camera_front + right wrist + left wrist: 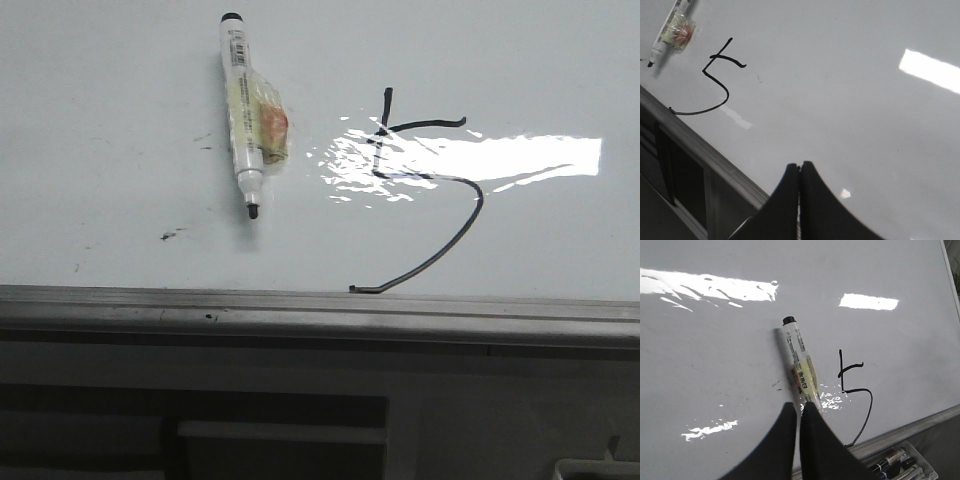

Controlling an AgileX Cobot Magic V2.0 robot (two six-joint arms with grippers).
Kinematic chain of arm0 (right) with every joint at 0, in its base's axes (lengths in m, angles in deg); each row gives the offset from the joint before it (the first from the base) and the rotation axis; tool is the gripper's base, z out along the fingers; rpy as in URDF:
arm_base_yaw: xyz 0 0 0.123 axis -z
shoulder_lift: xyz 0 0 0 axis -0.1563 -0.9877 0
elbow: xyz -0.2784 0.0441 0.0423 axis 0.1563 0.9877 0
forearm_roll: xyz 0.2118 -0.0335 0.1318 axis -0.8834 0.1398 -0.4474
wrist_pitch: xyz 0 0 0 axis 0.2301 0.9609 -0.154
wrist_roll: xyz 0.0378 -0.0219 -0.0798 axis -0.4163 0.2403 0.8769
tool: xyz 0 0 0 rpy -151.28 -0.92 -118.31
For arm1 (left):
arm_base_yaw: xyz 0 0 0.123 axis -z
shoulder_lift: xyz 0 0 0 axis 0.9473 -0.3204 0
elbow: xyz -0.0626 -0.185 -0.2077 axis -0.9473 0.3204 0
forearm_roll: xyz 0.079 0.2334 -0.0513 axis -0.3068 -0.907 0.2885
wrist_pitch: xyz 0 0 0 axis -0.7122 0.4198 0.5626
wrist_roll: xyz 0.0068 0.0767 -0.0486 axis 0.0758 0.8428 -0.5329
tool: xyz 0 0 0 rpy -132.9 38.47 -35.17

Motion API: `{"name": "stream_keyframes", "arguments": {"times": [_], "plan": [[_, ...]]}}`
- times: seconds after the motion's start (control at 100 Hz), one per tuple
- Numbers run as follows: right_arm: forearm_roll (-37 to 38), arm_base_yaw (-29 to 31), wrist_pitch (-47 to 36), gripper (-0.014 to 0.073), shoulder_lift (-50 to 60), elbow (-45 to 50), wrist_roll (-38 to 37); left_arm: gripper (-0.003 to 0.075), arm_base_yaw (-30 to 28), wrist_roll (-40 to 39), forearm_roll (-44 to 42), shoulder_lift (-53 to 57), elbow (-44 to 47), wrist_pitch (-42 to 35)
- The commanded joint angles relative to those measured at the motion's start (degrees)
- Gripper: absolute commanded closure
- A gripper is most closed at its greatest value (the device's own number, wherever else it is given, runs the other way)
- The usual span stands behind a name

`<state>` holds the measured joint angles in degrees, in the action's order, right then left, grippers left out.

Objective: Write number 5 on whiteboard

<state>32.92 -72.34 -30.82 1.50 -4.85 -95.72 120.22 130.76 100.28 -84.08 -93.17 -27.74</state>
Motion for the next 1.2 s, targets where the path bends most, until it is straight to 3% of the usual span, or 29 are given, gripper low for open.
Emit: {"name": "stream_keyframes", "arguments": {"times": [0.0, 0.22, 0.39, 0.51, 0.65, 0.73, 0.91, 1.0, 1.19], "plan": [[3.0, 0.1, -3.3, 0.0657, -1.4, -1.2, 0.1, 0.0741, 0.2, 0.0, -0.6, -0.5, -1.5, -1.9], [3.0, 0.1, -3.3, 0.0657, -1.4, -1.2, 0.1, 0.0741, 0.2, 0.0, -1.4, 0.2, 0.9, -2.2], [3.0, 0.1, -3.3, 0.0657, -1.4, -1.2, 0.1, 0.0741, -3.8, -2.2, -25.6, 6.9, 5.9, -6.6], [3.0, 0.1, -3.3, 0.0657, -1.4, -1.2, 0.1, 0.0741, -12.7, -15.2, -39.6, 14.4, 10.6, -6.3], [3.0, 0.1, -3.3, 0.0657, -1.4, -1.2, 0.1, 0.0741, -25.3, -36.6, -58.9, 25.4, 14.8, -0.5], [3.0, 0.1, -3.3, 0.0657, -1.4, -1.2, 0.1, 0.0741, -31.0, -40.8, -60.1, 30.2, 15.6, 6.6], [3.1, 0.1, -3.2, 0.0657, -1.4, -1.2, 0.1, 0.0741, -40.1, -41.1, -59.1, 31.0, 17.1, 18.9], [3.1, 0.1, -3.2, 0.0657, -1.4, -1.2, 0.1, 0.0741, -42.0, -41.1, -58.8, 31.2, 18.2, 23.1], [3.1, 0.1, -3.2, 0.0657, -1.4, -1.2, 0.1, 0.0741, -42.6, -41.1, -57.8, 31.2, 18.1, 23.2]]}}
